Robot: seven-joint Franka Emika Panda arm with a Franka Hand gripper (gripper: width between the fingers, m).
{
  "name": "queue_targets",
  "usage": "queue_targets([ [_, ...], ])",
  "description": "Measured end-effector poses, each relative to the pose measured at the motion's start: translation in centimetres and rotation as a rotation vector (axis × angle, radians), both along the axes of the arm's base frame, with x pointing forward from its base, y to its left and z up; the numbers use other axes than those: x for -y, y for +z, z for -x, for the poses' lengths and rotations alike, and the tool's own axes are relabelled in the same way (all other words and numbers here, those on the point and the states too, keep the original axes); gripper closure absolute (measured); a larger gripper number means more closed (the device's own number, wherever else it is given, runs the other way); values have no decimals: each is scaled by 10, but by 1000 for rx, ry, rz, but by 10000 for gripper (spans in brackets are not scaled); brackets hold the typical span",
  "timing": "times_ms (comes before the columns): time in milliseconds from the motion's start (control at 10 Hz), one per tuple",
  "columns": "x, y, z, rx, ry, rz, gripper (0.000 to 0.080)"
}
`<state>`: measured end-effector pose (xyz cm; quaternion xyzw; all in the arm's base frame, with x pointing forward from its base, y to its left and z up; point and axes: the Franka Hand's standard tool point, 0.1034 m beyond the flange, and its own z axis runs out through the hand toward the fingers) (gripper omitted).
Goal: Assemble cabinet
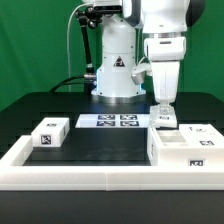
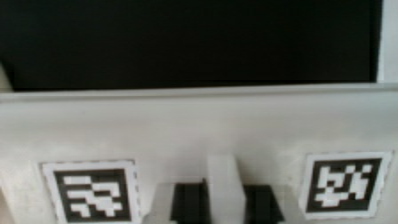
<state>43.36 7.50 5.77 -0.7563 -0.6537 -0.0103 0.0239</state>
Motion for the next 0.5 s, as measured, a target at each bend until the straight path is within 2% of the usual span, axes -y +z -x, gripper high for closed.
queue_targets([
  [500,0,-1,-2,5,5,-3,729],
])
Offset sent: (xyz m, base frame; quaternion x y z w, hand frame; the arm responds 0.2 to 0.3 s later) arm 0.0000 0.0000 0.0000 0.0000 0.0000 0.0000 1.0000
